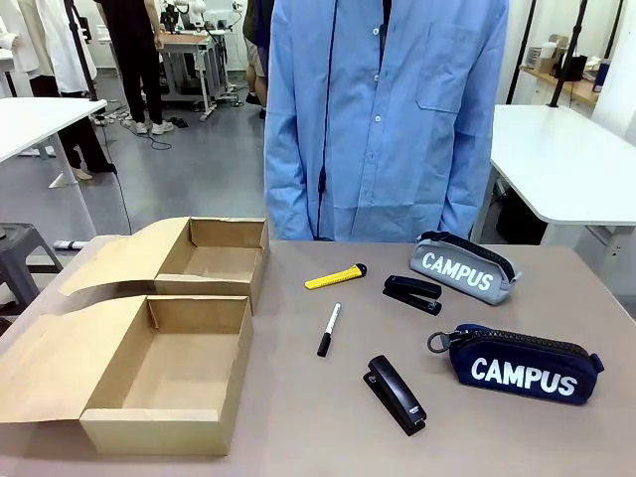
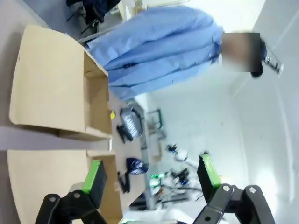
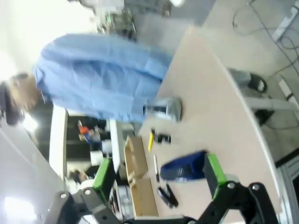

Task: Place items inside the box.
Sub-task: Pick up a Pencil pouch or Stapler and place it inside the Mailer Box closest to the robot.

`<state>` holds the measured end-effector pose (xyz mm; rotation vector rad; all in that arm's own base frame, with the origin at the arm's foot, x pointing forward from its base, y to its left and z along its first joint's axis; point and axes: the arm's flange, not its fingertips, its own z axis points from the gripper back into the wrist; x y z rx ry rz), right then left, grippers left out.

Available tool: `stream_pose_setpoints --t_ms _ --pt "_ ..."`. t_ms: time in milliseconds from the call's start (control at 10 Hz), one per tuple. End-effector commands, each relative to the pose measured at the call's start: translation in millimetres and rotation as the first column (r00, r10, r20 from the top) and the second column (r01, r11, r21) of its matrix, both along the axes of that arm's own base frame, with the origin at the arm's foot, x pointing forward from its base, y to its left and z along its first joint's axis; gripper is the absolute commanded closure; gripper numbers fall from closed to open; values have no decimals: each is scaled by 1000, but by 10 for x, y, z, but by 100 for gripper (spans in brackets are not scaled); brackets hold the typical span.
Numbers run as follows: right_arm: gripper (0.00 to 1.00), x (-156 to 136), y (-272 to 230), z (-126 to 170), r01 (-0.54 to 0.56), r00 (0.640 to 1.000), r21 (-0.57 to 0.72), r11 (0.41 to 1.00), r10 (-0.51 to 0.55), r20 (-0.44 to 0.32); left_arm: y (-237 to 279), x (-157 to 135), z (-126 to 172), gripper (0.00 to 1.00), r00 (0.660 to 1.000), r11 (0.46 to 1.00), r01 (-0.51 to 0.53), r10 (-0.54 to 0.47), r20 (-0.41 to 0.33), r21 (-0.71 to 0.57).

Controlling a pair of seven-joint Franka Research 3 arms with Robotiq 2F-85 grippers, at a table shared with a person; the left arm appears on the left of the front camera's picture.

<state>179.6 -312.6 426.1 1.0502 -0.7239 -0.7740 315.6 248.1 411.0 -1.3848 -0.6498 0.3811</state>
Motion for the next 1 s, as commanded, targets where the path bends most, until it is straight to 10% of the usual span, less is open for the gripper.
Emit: stream_pose_setpoints --t_ms 0,900 --pt "0 51 141 260 -110 993 -38 993 108 -38 34 -137 191 0 997 993 58 -62 36 99" --pt "0 51 141 260 -110 993 -38 993 108 -38 34 -137 191 0 997 993 58 -62 36 99"
